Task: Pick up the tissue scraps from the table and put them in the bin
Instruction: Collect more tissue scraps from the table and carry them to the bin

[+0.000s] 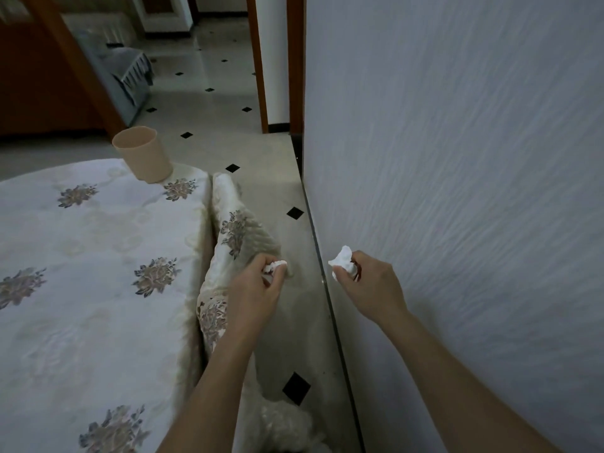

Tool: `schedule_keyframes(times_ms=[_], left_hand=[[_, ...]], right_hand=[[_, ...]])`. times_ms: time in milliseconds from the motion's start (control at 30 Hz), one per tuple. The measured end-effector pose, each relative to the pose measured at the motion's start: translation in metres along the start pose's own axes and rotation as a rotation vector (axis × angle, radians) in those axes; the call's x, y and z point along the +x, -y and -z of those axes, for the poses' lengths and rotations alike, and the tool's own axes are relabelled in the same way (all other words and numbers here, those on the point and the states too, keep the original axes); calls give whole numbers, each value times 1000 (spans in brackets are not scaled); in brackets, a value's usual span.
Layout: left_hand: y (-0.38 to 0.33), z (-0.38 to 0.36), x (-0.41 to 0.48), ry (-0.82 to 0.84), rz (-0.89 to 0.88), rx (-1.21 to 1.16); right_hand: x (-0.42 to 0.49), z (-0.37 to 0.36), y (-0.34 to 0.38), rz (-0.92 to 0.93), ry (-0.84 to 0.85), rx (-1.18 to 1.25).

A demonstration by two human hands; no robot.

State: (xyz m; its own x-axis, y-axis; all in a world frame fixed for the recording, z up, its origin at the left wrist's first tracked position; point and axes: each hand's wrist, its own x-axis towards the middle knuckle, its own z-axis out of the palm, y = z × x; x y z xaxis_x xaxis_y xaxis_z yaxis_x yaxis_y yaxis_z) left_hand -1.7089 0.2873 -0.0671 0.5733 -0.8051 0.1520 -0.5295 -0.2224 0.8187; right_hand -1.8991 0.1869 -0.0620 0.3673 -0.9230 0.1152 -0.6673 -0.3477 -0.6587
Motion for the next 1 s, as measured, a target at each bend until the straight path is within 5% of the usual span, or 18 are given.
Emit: schedule_keyframes(times_ms=[1000], left_hand=[[32,-45,441,-54,35,66]], right_hand=[[446,-95,20,3,88,57]])
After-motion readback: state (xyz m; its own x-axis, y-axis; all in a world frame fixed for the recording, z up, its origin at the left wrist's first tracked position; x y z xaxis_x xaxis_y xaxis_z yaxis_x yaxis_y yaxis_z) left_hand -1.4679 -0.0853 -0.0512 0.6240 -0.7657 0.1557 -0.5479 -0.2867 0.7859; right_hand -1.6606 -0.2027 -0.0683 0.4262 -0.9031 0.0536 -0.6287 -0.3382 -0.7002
